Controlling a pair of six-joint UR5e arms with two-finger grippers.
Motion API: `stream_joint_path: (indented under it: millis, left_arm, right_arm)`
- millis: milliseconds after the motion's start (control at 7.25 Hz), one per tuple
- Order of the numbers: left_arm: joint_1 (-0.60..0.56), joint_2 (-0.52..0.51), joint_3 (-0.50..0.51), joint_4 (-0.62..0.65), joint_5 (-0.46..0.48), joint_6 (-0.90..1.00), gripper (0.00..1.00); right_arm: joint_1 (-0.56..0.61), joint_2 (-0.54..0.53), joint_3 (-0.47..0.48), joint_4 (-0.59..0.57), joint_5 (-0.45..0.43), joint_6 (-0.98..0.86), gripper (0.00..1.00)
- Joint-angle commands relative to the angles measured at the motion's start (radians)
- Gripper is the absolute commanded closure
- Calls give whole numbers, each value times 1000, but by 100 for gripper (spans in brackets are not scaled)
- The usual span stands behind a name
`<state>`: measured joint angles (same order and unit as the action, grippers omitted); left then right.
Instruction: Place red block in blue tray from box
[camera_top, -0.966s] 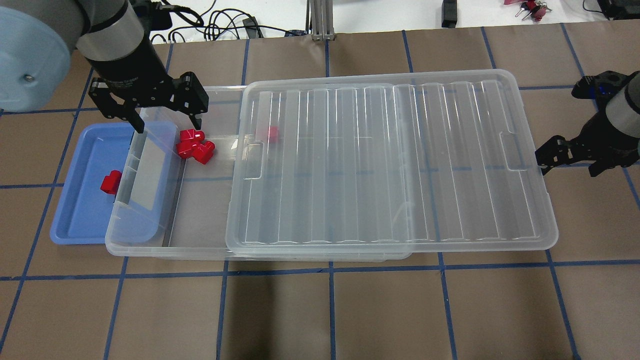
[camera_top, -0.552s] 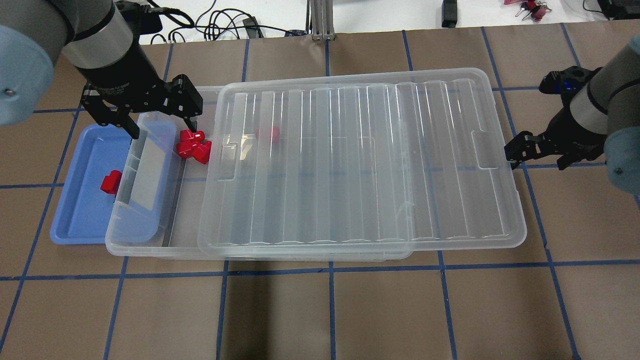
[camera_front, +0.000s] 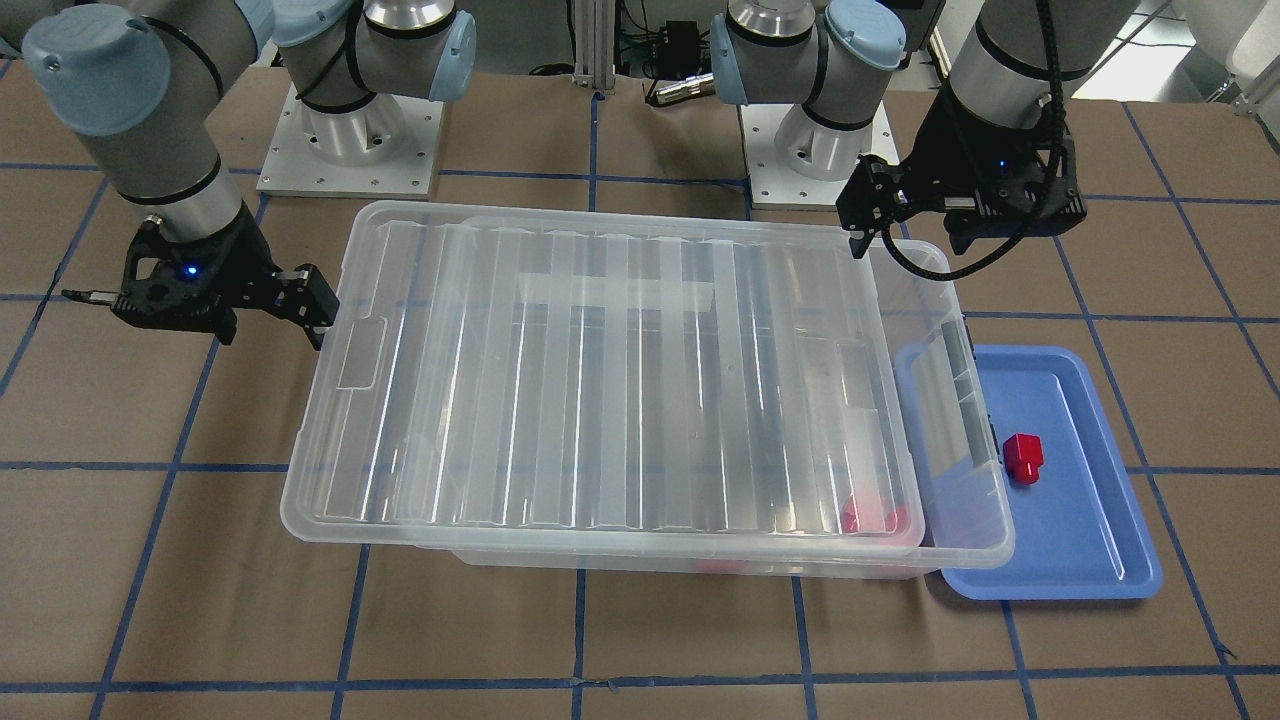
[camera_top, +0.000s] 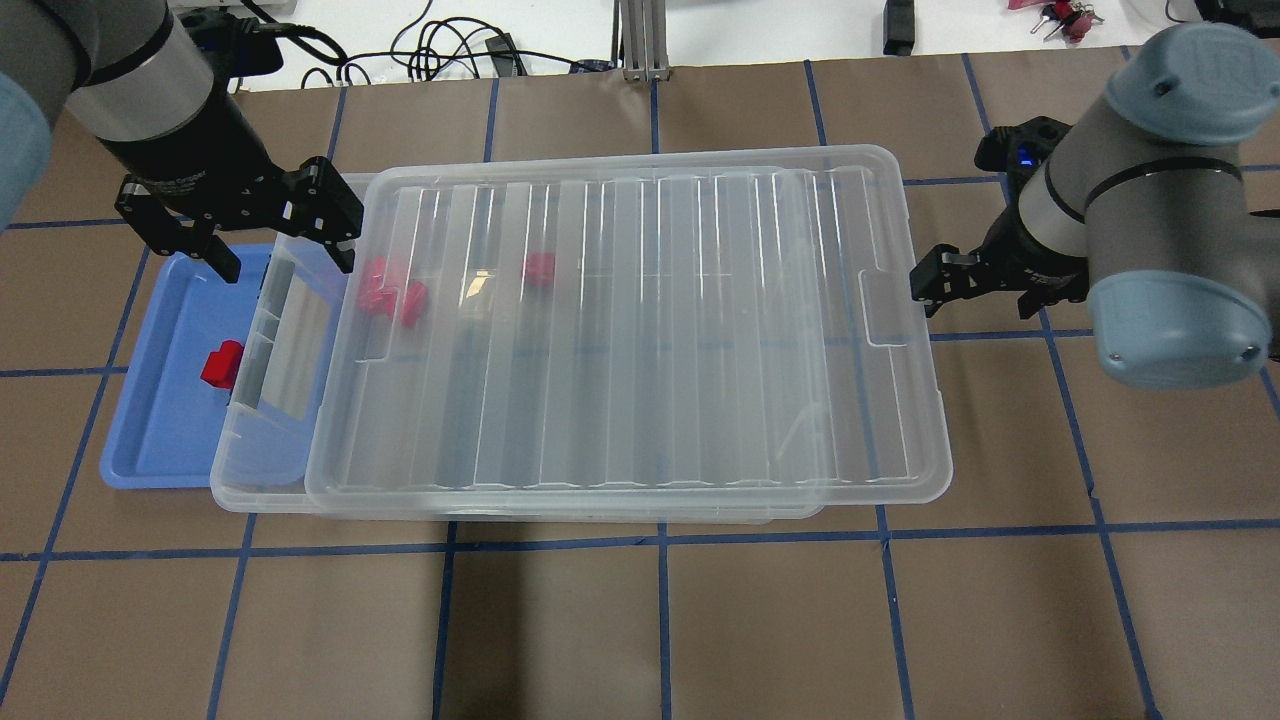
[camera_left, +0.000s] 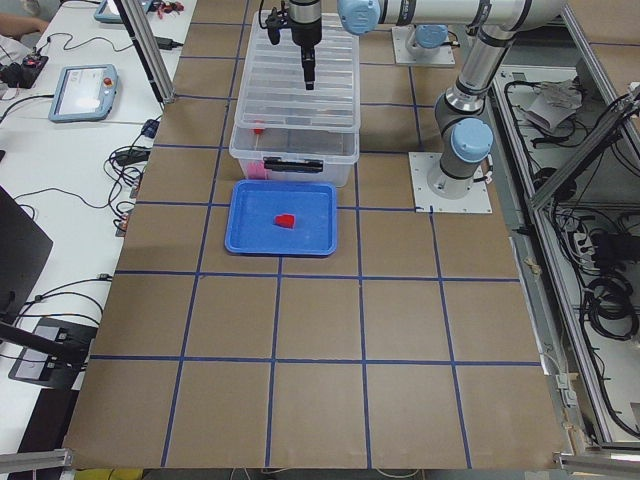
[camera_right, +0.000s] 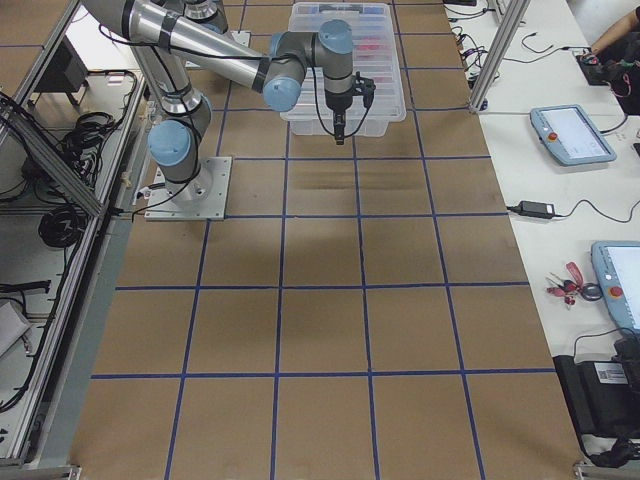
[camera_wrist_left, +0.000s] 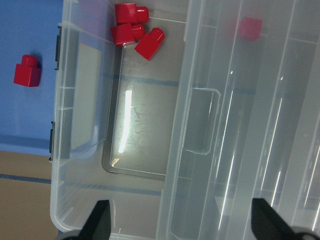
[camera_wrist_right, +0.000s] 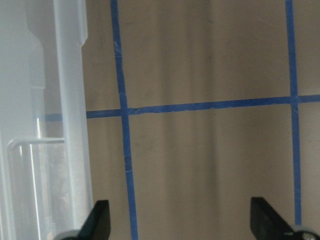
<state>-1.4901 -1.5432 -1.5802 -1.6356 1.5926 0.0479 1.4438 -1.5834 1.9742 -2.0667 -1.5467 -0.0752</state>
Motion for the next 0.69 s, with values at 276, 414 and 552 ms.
stream_joint_path:
  millis: [276, 414, 552]
  left_arm:
    - [8, 18, 0, -3, 0, 69, 0]
    - [4, 32, -1, -25, 0, 67, 0]
    - [4, 37, -1, -26, 0, 67, 0]
  right_arm:
    - [113, 59, -60, -21, 1, 45, 0]
    - [112, 65, -84, -20, -13, 34, 0]
    - [107, 59, -139, 35, -16, 29, 0]
